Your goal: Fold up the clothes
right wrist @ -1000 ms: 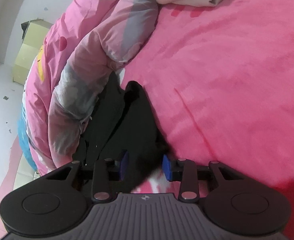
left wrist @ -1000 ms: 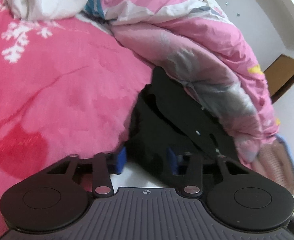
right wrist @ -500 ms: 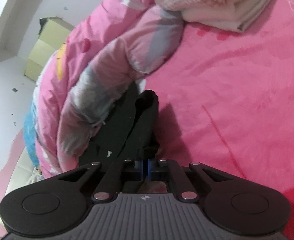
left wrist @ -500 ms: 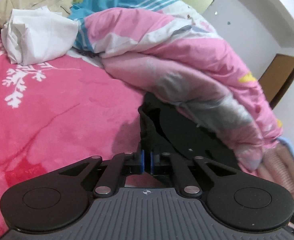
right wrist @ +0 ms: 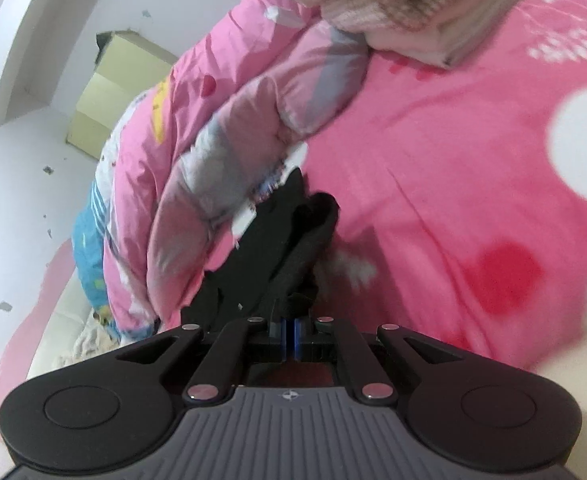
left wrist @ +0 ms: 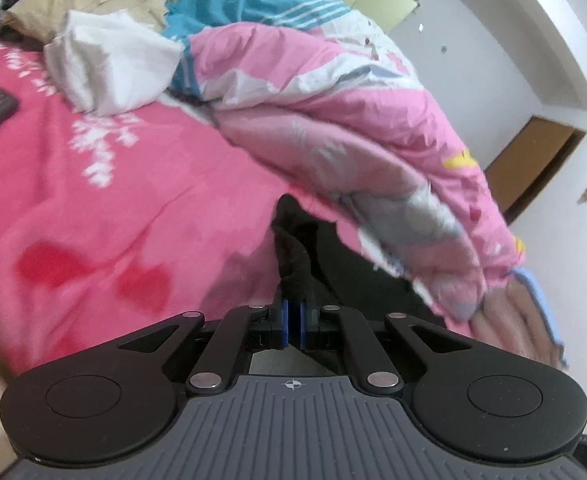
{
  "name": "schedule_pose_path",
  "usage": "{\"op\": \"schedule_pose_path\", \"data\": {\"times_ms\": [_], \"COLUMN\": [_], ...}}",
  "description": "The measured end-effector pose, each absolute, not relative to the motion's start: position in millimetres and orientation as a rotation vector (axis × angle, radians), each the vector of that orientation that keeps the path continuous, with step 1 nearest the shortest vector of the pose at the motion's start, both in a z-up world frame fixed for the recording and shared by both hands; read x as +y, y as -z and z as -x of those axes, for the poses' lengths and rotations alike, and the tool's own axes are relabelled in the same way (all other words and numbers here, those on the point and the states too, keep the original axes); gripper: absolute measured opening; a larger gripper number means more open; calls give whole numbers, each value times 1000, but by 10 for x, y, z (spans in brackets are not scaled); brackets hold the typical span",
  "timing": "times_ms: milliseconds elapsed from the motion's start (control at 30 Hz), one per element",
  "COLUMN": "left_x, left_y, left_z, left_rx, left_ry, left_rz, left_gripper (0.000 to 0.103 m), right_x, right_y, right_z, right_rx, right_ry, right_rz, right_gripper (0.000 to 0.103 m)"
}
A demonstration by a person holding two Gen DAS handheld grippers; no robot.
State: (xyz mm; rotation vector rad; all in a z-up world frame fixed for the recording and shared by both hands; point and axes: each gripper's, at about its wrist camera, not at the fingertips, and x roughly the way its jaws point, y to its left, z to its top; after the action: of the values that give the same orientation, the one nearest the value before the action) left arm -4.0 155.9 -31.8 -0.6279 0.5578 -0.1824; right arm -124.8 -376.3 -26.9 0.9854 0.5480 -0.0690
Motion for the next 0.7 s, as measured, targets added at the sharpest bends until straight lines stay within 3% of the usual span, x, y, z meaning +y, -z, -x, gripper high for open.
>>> {"op": "schedule_pose_path", "data": {"times_ms": [200,300,433,467,600,700], "left_x": [1693,1805,1953,1973,1911,1887], "left_y": [659,669,536,498,424,516], "left_z": [200,266,348,350,104,-189], "left_rx": [734,704,599,575,573,625], "left_ry": [191,146,116,119,208,259], "left_rz": [604,604,612,610,650,742], "left_gripper": [7,14,36,37,48,49], "right_x": [-3672,-3685,-3767,-3799,-3914,-3942], "right_y": [503,561,450,423,367,394], "right_z": [1473,1473,1574,1595,1602,1479], "right_rx": [675,725,684,664,601,589], "right_ry": [102,144,201,208,211,169], "right_rz": [-974,-953,-932,-936,-977,-1034], "right_gripper": [5,12,35,38,39,40]}}
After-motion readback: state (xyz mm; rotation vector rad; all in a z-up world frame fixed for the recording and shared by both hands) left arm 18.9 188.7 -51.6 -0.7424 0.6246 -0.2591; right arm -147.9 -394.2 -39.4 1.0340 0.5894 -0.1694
